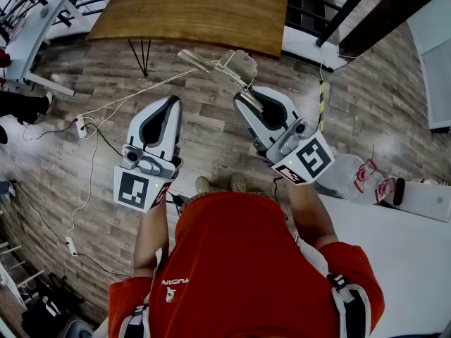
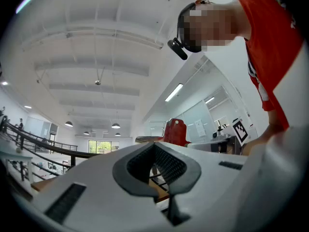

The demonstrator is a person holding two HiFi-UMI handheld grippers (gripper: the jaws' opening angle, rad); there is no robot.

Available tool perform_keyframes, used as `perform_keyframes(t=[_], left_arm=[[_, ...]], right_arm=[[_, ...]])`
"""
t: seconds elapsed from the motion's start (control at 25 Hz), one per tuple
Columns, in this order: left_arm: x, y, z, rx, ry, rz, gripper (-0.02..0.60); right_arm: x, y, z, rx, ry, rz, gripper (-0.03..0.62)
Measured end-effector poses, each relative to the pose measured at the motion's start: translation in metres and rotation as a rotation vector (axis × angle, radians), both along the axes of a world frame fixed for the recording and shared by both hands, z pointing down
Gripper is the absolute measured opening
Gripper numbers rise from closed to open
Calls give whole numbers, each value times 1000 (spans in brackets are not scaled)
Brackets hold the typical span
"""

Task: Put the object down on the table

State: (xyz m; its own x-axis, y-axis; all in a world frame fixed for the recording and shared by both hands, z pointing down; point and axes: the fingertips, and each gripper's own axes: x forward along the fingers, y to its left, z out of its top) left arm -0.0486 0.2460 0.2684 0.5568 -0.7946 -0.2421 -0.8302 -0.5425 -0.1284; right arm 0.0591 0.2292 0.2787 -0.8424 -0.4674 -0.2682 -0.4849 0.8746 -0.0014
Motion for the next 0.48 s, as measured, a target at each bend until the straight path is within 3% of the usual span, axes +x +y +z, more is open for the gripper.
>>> perform_keyframes(t=[0.48], left_arm=[[20, -17, 10, -20, 13, -48, 9]], right_arm=[[35, -17, 9, -24, -24, 2, 91]])
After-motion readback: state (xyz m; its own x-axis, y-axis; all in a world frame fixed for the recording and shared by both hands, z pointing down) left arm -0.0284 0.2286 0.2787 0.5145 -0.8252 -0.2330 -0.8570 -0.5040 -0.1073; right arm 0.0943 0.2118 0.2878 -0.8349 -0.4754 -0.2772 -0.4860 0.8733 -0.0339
